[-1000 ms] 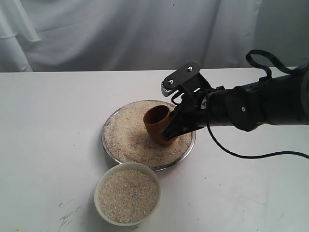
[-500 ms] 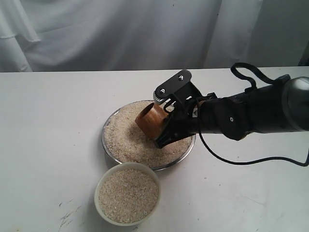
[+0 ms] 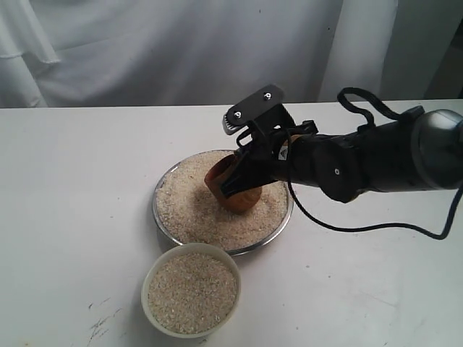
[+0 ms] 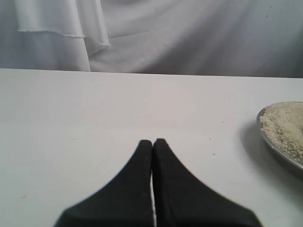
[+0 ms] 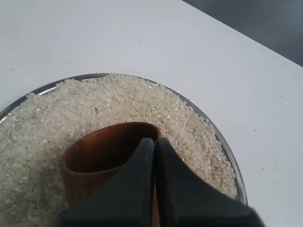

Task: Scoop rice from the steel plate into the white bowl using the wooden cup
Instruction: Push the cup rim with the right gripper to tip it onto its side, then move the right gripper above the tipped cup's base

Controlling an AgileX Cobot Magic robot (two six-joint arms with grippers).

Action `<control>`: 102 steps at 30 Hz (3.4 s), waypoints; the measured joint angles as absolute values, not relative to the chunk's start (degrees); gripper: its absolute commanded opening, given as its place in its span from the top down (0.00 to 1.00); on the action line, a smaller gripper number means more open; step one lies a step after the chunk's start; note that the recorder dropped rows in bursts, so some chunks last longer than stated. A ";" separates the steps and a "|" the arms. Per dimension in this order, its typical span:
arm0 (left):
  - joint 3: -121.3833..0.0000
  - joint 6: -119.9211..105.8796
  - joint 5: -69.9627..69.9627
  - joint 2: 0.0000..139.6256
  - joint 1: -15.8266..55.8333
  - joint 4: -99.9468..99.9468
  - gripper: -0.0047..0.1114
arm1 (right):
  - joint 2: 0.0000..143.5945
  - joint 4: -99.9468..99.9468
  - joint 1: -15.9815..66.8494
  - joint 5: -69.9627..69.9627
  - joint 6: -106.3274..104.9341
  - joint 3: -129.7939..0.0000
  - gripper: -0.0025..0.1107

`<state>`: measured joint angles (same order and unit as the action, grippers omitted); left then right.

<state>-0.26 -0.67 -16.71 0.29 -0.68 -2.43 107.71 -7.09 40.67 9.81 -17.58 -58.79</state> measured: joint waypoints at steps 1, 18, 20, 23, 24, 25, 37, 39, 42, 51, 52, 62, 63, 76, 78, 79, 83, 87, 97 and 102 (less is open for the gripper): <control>-0.26 -0.67 -16.71 0.29 -0.68 -2.43 0.96 | 108.29 -7.09 40.94 9.39 -17.58 -59.55 0.98; -0.26 -0.67 -16.71 0.29 -0.68 -2.43 0.96 | 107.77 -7.09 41.08 6.71 -17.95 -61.17 0.98; -0.26 -0.67 -16.71 0.29 -0.68 -2.43 0.96 | 105.54 -7.09 41.08 5.88 -19.67 -61.17 0.98; -0.26 -0.67 -16.71 0.29 -0.68 -2.43 0.96 | 102.45 -7.09 40.86 3.25 -22.75 -61.17 0.98; -0.26 -0.67 -16.71 0.29 -0.68 -2.43 0.96 | 101.83 -7.09 40.49 1.66 -23.83 -61.17 0.98; -0.26 -0.67 -16.71 0.29 -0.68 -2.43 0.96 | 101.26 -7.09 40.04 0.00 -24.83 -61.26 0.98; -0.26 -0.67 -16.71 0.29 -0.68 -2.43 0.96 | 100.13 -8.43 28.13 -13.28 -29.95 -61.29 0.98; -0.26 -0.67 -16.71 0.29 -0.68 -2.43 0.96 | 100.13 -11.70 28.01 -13.37 -30.49 -61.29 0.98; -0.26 -0.67 -16.71 0.29 -0.68 -2.43 0.96 | 100.13 -17.87 28.01 -13.37 -31.87 -61.29 0.98; -0.26 -0.67 -16.71 0.29 -0.68 -2.43 0.96 | 100.13 -28.90 28.90 -14.39 -33.69 -61.29 0.98; -0.26 -0.67 -16.71 0.29 -0.68 -2.43 0.96 | 100.13 -28.91 29.37 -14.71 -34.55 -61.29 0.98; -0.26 -0.67 -16.71 0.29 -0.68 -2.43 0.96 | 100.06 -25.87 33.96 -19.51 -47.89 -61.29 0.98; -0.26 -0.67 -16.71 0.29 -0.68 -2.43 0.96 | 100.06 -22.74 33.96 -19.51 -46.04 -61.29 0.98; -0.26 -0.67 -16.71 0.29 -0.68 -2.43 0.96 | 99.53 10.54 33.83 -17.87 -1.88 -61.29 0.98; -0.26 -0.67 -16.71 0.29 -0.68 -2.43 0.96 | 99.53 9.60 33.83 -17.87 -1.54 -61.29 0.98; -0.26 -0.67 -16.71 0.29 -0.68 -2.43 0.96 | 99.53 8.63 33.83 -17.87 -1.53 -61.29 0.98; -0.26 -0.67 -16.71 0.29 -0.68 -2.43 0.96 | 99.53 3.06 33.83 -17.65 -3.51 -61.29 0.98; -0.26 -0.67 -16.71 0.29 -0.68 -2.43 0.96 | 99.53 -3.52 33.83 -18.32 -14.10 -61.29 0.98; -0.26 -0.67 -16.71 0.29 -0.68 -2.43 0.96 | 99.40 -19.41 33.83 -22.60 -40.39 -61.29 0.98; -0.26 -0.67 -16.71 0.29 -0.68 -2.43 0.96 | 99.08 -21.91 33.83 -22.39 -40.51 -61.29 0.91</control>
